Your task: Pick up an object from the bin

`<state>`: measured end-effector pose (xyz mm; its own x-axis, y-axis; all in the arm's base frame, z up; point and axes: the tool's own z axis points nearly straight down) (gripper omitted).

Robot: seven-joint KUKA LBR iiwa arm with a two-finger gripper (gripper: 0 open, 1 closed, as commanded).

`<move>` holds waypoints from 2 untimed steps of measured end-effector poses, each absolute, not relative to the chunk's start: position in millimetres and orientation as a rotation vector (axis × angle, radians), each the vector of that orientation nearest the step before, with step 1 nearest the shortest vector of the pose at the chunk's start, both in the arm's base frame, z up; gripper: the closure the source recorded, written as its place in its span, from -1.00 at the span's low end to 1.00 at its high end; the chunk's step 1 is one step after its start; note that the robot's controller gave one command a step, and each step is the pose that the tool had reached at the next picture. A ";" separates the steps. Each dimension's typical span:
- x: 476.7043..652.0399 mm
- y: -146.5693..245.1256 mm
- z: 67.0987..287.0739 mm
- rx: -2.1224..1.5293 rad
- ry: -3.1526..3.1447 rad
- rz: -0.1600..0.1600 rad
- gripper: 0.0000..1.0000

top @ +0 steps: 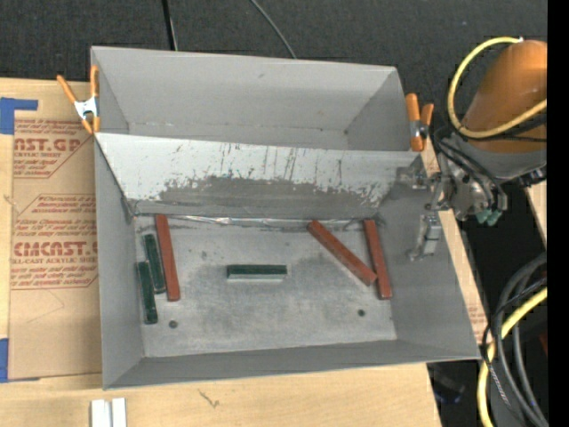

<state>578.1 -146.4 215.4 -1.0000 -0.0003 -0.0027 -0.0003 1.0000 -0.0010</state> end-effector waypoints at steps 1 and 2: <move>580.3 -132.6 146.5 0.146 3.132 0.000 -1.00; 581.7 -128.0 109.5 0.210 3.136 0.003 -1.00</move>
Offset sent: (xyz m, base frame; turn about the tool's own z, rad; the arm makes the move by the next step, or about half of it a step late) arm 0.0126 0.0253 -0.0632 0.2143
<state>581.7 -128.0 109.5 -0.9910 0.1335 0.0013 0.1335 0.9910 0.0017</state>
